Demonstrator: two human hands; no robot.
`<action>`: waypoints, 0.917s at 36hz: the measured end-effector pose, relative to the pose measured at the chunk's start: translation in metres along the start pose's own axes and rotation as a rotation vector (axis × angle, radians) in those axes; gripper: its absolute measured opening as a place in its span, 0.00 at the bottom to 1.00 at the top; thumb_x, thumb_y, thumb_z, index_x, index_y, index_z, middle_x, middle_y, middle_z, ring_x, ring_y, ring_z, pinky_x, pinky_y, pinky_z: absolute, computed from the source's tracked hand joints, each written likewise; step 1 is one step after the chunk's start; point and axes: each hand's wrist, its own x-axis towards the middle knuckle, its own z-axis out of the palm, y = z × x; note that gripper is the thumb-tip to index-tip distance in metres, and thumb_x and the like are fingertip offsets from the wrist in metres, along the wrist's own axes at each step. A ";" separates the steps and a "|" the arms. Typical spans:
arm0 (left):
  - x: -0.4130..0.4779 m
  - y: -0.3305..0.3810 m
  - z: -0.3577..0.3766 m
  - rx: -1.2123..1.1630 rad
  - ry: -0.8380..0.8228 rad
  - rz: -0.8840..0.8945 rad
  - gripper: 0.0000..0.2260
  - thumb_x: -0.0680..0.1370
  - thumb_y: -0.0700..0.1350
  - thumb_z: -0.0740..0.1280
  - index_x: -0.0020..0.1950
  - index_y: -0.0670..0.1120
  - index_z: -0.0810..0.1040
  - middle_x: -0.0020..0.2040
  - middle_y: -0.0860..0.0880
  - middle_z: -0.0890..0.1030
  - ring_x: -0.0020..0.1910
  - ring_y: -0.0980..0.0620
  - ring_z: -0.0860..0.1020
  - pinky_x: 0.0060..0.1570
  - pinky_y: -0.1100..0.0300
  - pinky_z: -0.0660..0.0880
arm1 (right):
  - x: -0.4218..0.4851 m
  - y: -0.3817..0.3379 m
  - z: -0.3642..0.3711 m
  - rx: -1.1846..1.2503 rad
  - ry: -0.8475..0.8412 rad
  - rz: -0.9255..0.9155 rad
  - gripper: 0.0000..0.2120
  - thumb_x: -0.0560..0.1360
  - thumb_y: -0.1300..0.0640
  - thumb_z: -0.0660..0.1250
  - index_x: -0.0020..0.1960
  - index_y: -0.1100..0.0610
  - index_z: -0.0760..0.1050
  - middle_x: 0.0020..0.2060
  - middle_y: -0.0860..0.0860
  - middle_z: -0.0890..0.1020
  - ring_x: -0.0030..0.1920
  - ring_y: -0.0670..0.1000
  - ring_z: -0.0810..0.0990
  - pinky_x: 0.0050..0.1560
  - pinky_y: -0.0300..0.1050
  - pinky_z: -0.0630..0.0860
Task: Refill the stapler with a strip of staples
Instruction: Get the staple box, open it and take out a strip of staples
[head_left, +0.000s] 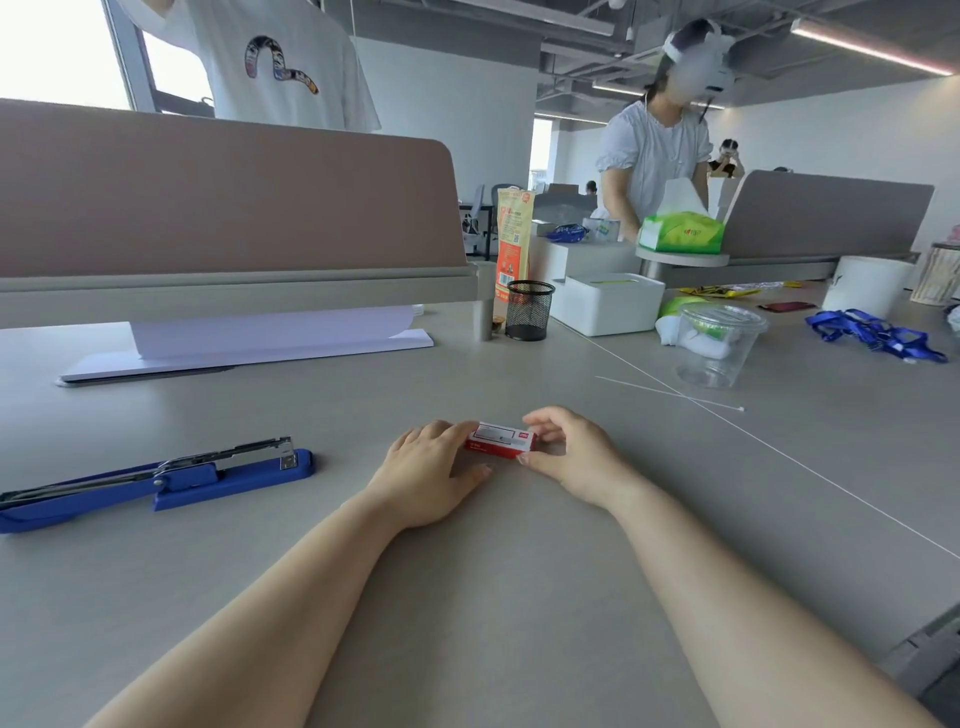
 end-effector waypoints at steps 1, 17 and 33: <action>0.000 0.000 0.000 0.011 0.005 -0.005 0.25 0.75 0.59 0.59 0.70 0.54 0.61 0.67 0.48 0.70 0.67 0.46 0.67 0.67 0.54 0.60 | 0.000 0.000 0.000 0.022 -0.008 0.003 0.21 0.66 0.60 0.74 0.56 0.53 0.74 0.49 0.50 0.79 0.53 0.50 0.78 0.59 0.45 0.73; 0.002 -0.004 0.002 0.010 0.047 0.000 0.20 0.75 0.59 0.60 0.66 0.56 0.68 0.64 0.52 0.73 0.64 0.48 0.68 0.63 0.54 0.62 | -0.005 -0.004 -0.010 0.144 -0.147 0.014 0.21 0.66 0.61 0.75 0.57 0.53 0.74 0.51 0.48 0.82 0.54 0.46 0.78 0.53 0.33 0.69; 0.003 -0.010 -0.001 -0.082 0.058 -0.043 0.18 0.75 0.56 0.63 0.63 0.53 0.71 0.61 0.49 0.74 0.61 0.46 0.70 0.61 0.53 0.67 | -0.008 0.007 -0.029 0.081 -0.126 0.019 0.18 0.69 0.66 0.71 0.57 0.57 0.75 0.51 0.50 0.80 0.53 0.46 0.77 0.48 0.24 0.70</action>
